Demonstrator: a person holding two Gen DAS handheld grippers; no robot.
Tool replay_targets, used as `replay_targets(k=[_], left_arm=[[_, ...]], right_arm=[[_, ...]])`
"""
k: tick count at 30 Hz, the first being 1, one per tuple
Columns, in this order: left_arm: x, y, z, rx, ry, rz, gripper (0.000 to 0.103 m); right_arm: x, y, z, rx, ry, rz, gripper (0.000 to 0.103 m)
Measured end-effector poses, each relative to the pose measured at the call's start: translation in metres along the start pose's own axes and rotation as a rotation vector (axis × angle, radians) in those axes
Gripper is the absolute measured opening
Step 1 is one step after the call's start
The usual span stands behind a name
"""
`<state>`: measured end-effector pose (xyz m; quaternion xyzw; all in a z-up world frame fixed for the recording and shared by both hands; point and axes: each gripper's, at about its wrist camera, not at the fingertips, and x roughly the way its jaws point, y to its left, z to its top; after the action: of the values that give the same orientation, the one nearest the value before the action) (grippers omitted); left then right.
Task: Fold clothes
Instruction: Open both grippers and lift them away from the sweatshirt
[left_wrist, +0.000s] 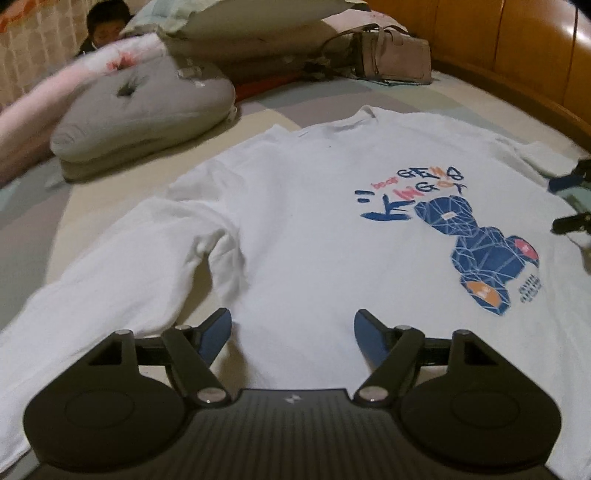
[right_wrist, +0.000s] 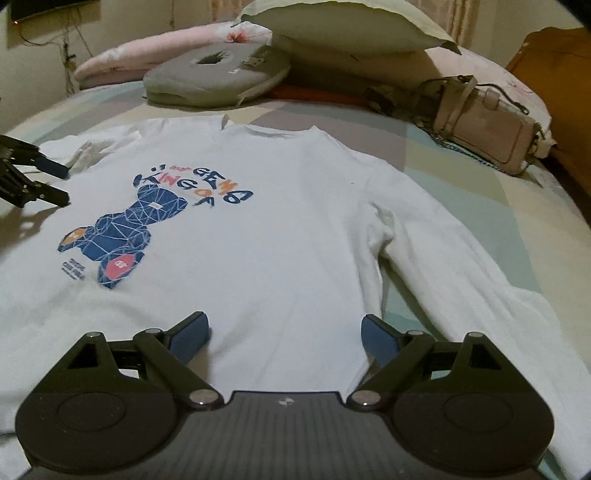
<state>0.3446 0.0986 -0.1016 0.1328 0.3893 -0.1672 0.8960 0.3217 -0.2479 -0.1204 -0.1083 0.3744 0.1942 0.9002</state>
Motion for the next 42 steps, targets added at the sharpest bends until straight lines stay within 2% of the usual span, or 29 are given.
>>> replay_targets(k=[2,5,7,12,13,16,19,22,25,28,31,33,36,38,42], left_arm=[[-0.02,-0.015,0.002,0.023,-0.025,-0.005,0.075],[-0.044,-0.044,-0.001,0.024,-0.05,-0.07,0.079],[-0.051,-0.065,-0.008,0.03,-0.05,-0.098,0.079],[-0.048,-0.104,-0.043,0.031,-0.009,-0.104,0.079],[-0.047,-0.107,-0.052,0.013,0.008,-0.098,0.079],[-0.06,-0.106,-0.079,-0.051,-0.005,-0.093,0.08],[-0.08,-0.105,-0.1,-0.066,0.008,-0.097,0.083],[-0.095,-0.104,-0.11,-0.071,0.034,-0.079,0.083],[-0.107,-0.112,-0.103,-0.048,0.015,-0.051,0.083],[-0.112,-0.128,-0.087,-0.023,-0.033,-0.05,0.083],[-0.103,-0.143,-0.072,-0.054,-0.045,-0.063,0.083],[-0.093,-0.151,-0.07,-0.086,-0.017,-0.054,0.083],[-0.08,-0.157,-0.078,-0.137,0.039,-0.03,0.085],[-0.082,-0.159,-0.085,-0.16,0.042,-0.019,0.088],[-0.093,-0.156,-0.074,-0.192,0.114,-0.016,0.088]], right_arm=[[-0.02,0.016,0.004,-0.024,-0.048,0.015,0.093],[-0.042,0.043,0.007,-0.018,-0.099,0.085,0.098],[-0.048,0.065,0.004,-0.024,-0.114,0.107,0.099],[-0.045,0.111,-0.025,-0.049,-0.061,0.11,0.098],[-0.044,0.114,-0.031,-0.044,-0.045,0.099,0.098],[-0.05,0.114,-0.056,-0.006,0.003,0.072,0.099],[-0.063,0.108,-0.075,0.04,0.009,0.061,0.103],[-0.076,0.104,-0.089,0.077,0.008,0.053,0.103],[-0.089,0.1,-0.104,0.114,0.007,0.045,0.103],[-0.089,0.103,-0.097,0.138,0.013,0.017,0.103],[-0.089,0.108,-0.092,0.16,-0.01,0.015,0.103],[-0.083,0.112,-0.094,0.166,0.021,-0.006,0.103],[-0.087,0.115,-0.104,0.158,0.001,-0.02,0.103],[-0.09,0.112,-0.11,0.181,-0.005,-0.017,0.103],[-0.094,0.111,-0.116,0.177,-0.014,-0.017,0.103]])
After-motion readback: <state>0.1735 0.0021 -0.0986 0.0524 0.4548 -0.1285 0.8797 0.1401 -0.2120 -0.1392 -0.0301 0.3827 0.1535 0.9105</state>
